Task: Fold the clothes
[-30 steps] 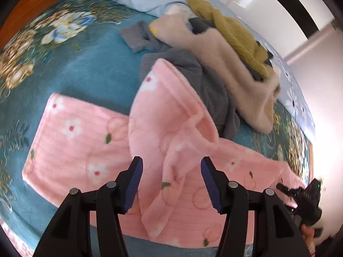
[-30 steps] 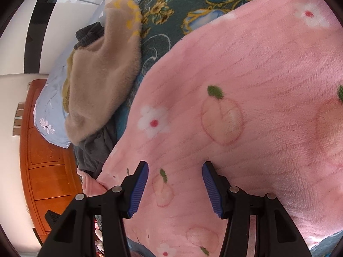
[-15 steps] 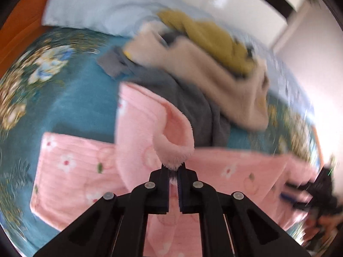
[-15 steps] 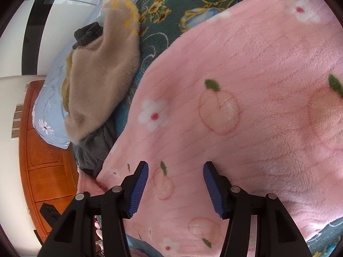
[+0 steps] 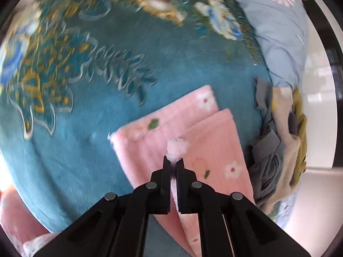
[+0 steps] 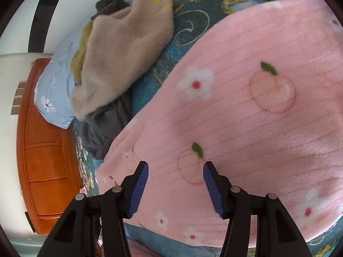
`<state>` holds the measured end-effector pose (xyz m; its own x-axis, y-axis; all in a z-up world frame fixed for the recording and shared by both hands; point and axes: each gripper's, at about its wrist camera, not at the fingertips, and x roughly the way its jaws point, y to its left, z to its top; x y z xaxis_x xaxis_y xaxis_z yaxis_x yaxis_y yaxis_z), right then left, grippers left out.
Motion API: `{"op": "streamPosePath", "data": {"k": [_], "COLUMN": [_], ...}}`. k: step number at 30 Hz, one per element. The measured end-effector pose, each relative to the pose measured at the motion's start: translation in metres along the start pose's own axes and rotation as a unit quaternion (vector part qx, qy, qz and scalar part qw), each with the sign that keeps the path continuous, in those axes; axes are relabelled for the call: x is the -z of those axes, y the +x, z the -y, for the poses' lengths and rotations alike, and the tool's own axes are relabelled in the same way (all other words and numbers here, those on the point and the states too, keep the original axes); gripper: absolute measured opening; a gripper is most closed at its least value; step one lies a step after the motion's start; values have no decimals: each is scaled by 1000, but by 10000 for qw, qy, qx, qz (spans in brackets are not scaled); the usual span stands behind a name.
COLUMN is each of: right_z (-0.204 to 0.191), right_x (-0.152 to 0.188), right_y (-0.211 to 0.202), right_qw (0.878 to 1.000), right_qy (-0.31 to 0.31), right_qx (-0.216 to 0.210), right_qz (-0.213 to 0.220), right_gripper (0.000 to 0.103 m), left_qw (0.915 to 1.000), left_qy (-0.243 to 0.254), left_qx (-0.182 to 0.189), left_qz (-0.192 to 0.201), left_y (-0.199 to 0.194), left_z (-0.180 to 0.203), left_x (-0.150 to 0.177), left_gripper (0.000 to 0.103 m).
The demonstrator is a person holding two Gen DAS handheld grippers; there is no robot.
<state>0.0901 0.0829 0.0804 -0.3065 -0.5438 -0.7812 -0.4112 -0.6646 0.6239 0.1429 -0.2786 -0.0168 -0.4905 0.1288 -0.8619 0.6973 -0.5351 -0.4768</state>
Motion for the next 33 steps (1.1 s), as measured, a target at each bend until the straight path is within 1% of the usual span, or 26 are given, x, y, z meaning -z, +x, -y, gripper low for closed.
{"op": "streamPosePath", "data": {"k": [2, 3, 5, 6, 7, 9, 17, 19, 22, 24, 26, 27, 28, 29, 30, 31, 33], "right_z": [-4, -6, -8, -7, -5, -1, 4, 5, 9, 12, 17, 21, 24, 27, 31, 34, 36], "right_x": [2, 4, 5, 5, 5, 3, -26, -38, -58, -70, -80, -82, -84, -86, -87, -89, -91], "right_y": [-5, -7, -11, -12, -12, -14, -41, -39, -25, -15, -6, -2, 2, 5, 9, 11, 10], "right_qw": [10000, 9999, 9995, 9994, 9995, 9995, 9975, 9971, 9955, 9926, 9878, 9848, 9820, 9798, 9775, 9757, 9752], "right_qy": [-63, -111, -236, -241, -199, -114, 219, 356, 763, 1080, 1410, 1601, 1748, 1848, 1947, 2031, 2103], "right_qx": [4, 24, 113, 158, 182, 196, -217, -255, -139, 149, 412, 505, 593, 676, 758, 777, 623], "right_qz": [50, 83, 167, 184, 181, 201, 639, 627, 549, 541, 509, 454, 400, 348, 295, 266, 295], "right_gripper": [57, 57, 57, 57, 57, 57, 57, 57, 58, 58, 56, 51, 38, 31, 16, 6, 4], "left_qw": [9979, 9977, 9980, 9969, 9937, 9916, 9932, 9932, 9936, 9944, 9952, 9957, 9962, 9966, 9969, 9967, 9959], "left_qy": [299, 354, 66, -311, -735, -1015, -893, -926, -913, -848, -750, -695, -631, -582, -537, -589, -734], "left_qx": [102, -98, -634, -660, -631, -538, -529, -479, -437, -449, -475, -485, -492, -495, -499, -472, -405], "left_qz": [566, 575, -17, -299, -573, -598, -526, -517, -493, -452, -404, -377, -348, -315, -282, -291, -329], "left_y": [-22, -23, 1, 10, 18, 20, 21, 21, 18, 16, 12, 10, 10, 8, 5, 5, 6], "left_z": [12, 13, -5, -20, -36, -45, -39, -39, -39, -38, -36, -35, -33, -33, -32, -34, -40], "left_x": [3, 3, 6, 7, 9, 8, 8, 6, 1, 0, 1, 2, 2, 3, 3, 3, 2], "left_gripper": [3, 3, 3, 3, 3, 3, 3, 3, 3, 3, 3, 3, 3, 3, 3, 3, 3]}}
